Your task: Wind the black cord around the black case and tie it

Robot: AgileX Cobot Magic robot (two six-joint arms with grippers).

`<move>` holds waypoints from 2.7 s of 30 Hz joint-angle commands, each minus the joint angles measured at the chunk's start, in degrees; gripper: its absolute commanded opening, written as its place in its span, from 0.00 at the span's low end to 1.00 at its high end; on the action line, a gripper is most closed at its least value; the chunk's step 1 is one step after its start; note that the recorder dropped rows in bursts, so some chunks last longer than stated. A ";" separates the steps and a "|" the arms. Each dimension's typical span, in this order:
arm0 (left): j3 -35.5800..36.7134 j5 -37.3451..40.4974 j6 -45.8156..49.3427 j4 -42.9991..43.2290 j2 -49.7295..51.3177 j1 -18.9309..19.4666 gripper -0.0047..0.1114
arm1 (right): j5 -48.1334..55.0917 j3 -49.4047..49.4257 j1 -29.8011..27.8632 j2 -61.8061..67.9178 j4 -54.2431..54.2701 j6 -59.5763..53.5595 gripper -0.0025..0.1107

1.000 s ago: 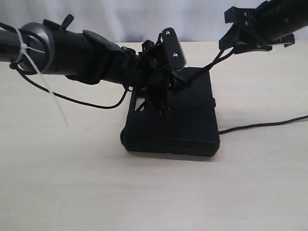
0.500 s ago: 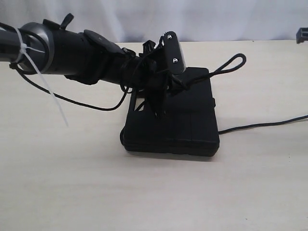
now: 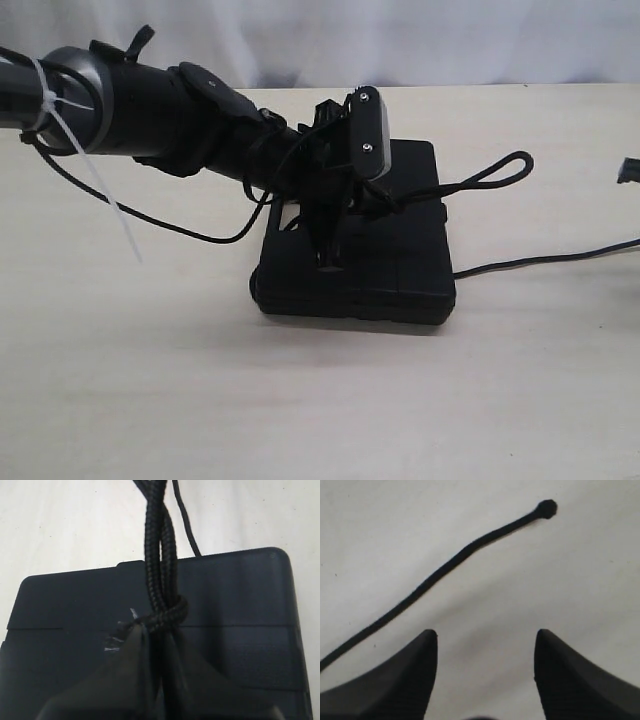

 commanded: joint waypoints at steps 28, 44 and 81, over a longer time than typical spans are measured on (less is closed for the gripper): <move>-0.43 2.67 0.47 -16.68 0.03 5.49 0.04 | -18.17 -2.79 8.33 2.78 3.55 -10.91 0.06; -0.43 7.09 0.32 -21.71 0.03 10.65 0.04 | -37.09 1.31 17.38 -14.09 4.48 -11.86 0.06; -0.43 17.83 1.80 -23.74 3.09 13.45 0.04 | -10.70 4.36 29.50 -16.44 9.87 -50.81 0.06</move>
